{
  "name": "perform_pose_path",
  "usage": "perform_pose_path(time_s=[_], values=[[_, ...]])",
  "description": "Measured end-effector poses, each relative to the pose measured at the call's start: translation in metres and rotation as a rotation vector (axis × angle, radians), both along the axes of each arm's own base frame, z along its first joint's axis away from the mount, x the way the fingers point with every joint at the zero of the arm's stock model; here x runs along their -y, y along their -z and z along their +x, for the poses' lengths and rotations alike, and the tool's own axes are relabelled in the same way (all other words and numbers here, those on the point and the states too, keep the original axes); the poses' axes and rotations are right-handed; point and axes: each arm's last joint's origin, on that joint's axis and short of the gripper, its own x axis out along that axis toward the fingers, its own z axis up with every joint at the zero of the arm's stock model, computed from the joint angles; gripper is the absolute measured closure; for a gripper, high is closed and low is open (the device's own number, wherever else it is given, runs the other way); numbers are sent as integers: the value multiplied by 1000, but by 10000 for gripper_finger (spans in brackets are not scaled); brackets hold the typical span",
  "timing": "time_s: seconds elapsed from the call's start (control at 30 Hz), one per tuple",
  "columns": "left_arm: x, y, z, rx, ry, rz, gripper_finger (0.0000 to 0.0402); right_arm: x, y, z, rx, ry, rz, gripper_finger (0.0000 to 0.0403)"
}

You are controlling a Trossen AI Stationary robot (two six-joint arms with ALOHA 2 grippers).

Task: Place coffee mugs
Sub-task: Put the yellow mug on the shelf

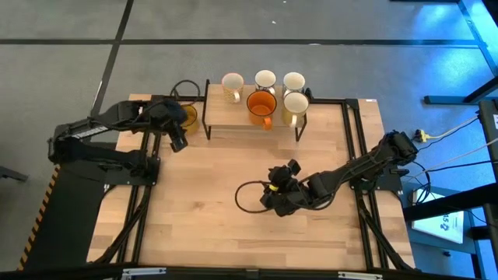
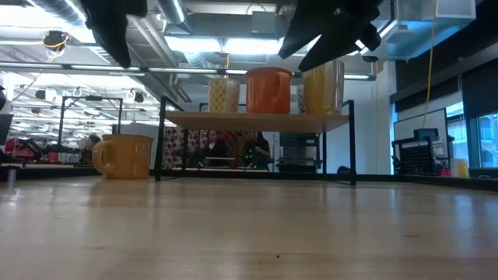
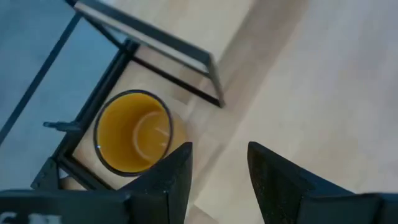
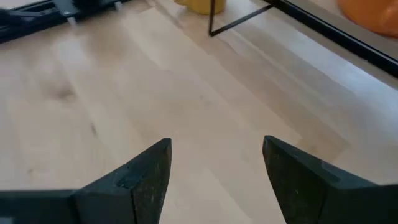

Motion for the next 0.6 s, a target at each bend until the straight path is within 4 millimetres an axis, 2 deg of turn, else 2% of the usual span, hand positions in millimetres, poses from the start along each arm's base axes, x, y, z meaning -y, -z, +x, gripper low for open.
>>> perform_pose_path(time_s=[0.17, 0.27, 0.37, 0.5, 0.6], values=[[-25, 25, 1, -66, -43, -21, 252, -9, 1, -6, -24, -31, -14, 165], [-41, 45, 6, -75, -37, -93, 254, -10, 2, -8, -44, -39, -24, 165], [-57, 63, 3, -141, -35, -116, 254, -11, 5, -10, -46, -38, -23, 165], [-71, 90, 0, -218, 11, -178, 255, -10, 8, -11, -53, -28, -4, 165], [-80, 103, -1, -244, 22, -156, 255, -9, 11, -12, -44, -4, -1, 165]])
